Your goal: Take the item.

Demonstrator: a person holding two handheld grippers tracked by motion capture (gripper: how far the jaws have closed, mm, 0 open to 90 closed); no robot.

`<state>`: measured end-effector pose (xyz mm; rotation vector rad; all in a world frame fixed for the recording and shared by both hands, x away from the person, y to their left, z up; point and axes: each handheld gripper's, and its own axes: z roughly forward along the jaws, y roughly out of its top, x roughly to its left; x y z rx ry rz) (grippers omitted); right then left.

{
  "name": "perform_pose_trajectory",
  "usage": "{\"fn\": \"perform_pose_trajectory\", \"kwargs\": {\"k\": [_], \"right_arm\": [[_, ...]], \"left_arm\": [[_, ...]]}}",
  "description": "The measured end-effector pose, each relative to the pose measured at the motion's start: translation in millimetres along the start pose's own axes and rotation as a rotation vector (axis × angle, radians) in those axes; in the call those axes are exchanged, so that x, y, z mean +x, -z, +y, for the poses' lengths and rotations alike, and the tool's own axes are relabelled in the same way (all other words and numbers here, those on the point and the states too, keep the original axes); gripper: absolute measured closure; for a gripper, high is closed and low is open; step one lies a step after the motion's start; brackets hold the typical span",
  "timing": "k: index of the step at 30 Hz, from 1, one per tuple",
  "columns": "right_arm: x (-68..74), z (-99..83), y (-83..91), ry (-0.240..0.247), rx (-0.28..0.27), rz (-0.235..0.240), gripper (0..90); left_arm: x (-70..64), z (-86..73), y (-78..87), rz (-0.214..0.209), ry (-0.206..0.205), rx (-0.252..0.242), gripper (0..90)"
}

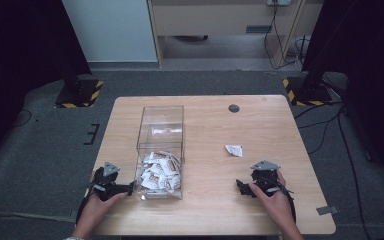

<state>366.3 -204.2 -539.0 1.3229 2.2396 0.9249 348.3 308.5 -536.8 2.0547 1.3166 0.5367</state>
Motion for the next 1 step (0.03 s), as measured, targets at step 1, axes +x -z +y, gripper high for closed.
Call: {"fn": "perform_pose_trajectory", "kwargs": {"k": [1], "right_arm": [[0.1,0.1,0.0,-0.002,0.0,0.001,0.4]], "left_arm": [[0.1,0.0,0.1,0.0,-0.001,0.001,0.0]]}}
